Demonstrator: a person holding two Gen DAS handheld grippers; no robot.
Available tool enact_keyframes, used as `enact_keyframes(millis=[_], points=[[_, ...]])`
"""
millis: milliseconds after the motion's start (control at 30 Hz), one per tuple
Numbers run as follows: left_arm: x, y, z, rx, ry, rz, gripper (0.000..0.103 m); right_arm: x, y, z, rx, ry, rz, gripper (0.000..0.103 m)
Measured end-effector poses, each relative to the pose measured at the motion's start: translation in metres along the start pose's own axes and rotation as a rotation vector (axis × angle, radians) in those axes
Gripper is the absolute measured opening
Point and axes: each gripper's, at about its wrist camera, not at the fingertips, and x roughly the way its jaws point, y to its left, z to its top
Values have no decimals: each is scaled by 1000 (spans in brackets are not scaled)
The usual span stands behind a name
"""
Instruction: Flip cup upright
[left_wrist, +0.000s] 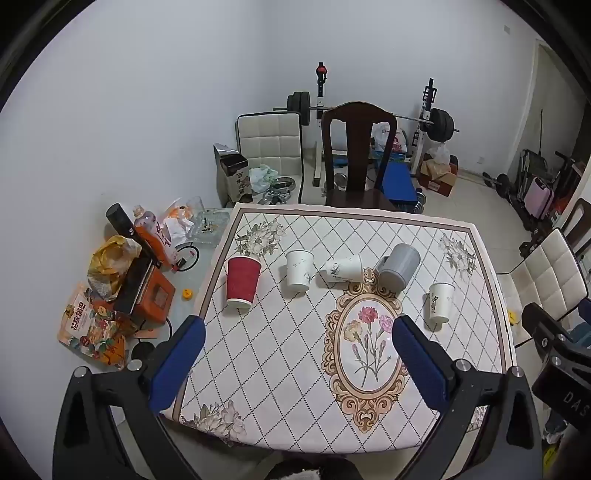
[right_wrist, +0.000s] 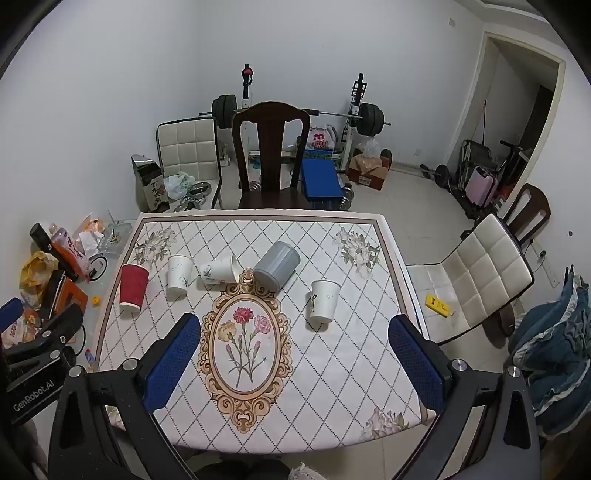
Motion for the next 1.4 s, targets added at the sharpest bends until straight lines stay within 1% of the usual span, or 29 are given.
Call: enact_keyframes(millis=[67, 100, 267, 300, 433, 467, 500, 1400], points=[[0, 0, 0, -1, -3, 0, 103, -1, 1, 0, -2, -3, -2, 103], [0, 1, 0, -2, -4, 0, 103, -1, -1, 0, 8, 6, 15, 103], [2, 4, -1, -11, -2, -3, 103, -1, -1, 0, 9, 3, 5, 103], [0, 0, 0, 4, -4, 3, 103, 0, 0, 0, 8, 6, 3, 103], [-1, 0, -1, 3, -4, -1, 103, 0, 1, 0, 3, 4, 2, 103], [-6, 0, 8, 2, -1, -2, 103, 0, 1, 0, 3, 4, 2, 103], [-7, 0, 9, 1, 0, -3, 103, 0, 1, 0, 2, 4, 1, 103], [-7, 0, 7, 4, -3, 0, 103, 5, 0, 4, 5, 4, 0, 103]])
